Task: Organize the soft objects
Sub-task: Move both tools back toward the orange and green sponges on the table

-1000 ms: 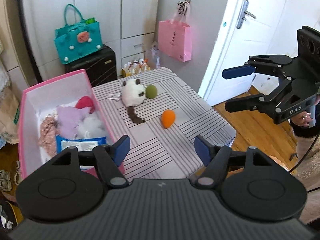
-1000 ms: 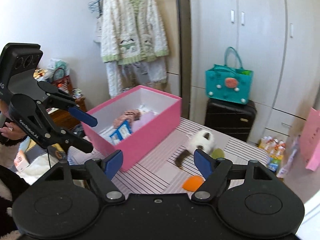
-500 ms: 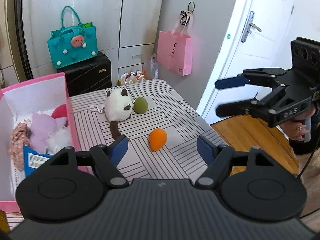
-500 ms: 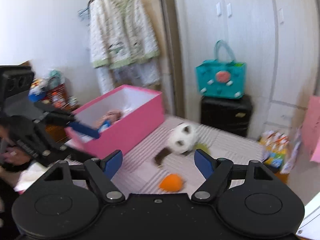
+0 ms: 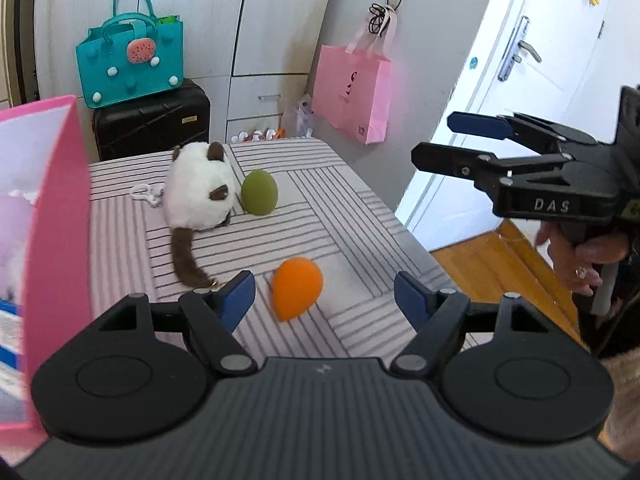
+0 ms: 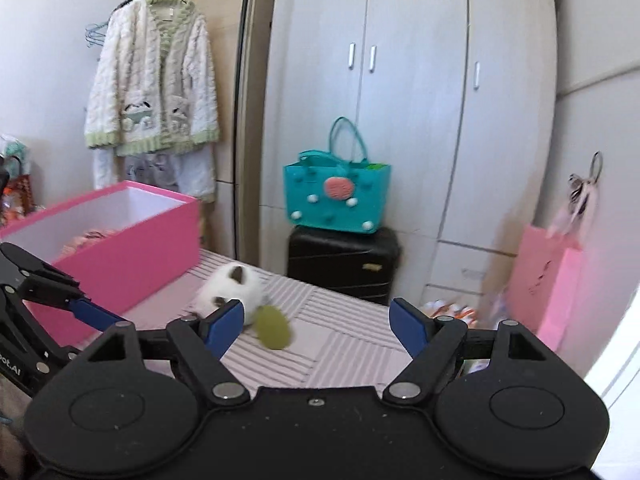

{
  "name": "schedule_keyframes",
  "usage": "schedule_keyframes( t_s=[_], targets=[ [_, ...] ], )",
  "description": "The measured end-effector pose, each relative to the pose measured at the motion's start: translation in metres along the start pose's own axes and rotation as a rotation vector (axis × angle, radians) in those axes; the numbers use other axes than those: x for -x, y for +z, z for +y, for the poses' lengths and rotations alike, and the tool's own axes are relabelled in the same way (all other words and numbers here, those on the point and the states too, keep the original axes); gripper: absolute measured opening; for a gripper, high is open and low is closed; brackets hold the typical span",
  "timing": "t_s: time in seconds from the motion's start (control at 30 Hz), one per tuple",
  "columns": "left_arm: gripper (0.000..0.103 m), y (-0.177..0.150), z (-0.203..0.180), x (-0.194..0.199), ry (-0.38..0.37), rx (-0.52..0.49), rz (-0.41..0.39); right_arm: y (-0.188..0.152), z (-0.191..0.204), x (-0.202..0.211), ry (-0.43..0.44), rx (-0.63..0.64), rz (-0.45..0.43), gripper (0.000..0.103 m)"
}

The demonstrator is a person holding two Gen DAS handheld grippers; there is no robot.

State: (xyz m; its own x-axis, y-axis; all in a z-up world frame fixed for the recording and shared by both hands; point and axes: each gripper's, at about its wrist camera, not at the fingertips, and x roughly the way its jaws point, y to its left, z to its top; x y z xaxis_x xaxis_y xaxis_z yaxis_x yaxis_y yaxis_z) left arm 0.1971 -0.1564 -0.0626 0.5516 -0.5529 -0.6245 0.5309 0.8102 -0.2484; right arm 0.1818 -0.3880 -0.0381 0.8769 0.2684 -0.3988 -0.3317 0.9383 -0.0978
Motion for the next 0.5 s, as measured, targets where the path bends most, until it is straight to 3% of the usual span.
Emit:
schedule_keyframes(
  t_s=[0.1, 0.17, 0.23, 0.37, 0.5],
  targets=[
    [0.076, -0.004, 0.001, -0.015, -0.002, 0.002, -0.018, -0.01, 0.0, -0.009, -0.1, 0.035, -0.01, 0.094],
    [0.076, -0.008, 0.002, -0.023, 0.008, 0.003, -0.039, -0.018, 0.001, -0.014, -0.162, 0.06, -0.038, 0.095],
    [0.076, -0.013, 0.002, -0.029, 0.03, -0.003, -0.067, -0.022, -0.001, -0.022, -0.164, 0.046, -0.033, 0.095],
    [0.074, -0.023, 0.001, -0.041, 0.041, -0.017, -0.076, -0.027, -0.002, -0.045, -0.072, -0.015, 0.017, 0.095],
    [0.072, -0.029, -0.003, -0.051, 0.05, -0.021, -0.065, -0.027, -0.004, -0.068, 0.088, -0.088, 0.096, 0.095]
  ],
)
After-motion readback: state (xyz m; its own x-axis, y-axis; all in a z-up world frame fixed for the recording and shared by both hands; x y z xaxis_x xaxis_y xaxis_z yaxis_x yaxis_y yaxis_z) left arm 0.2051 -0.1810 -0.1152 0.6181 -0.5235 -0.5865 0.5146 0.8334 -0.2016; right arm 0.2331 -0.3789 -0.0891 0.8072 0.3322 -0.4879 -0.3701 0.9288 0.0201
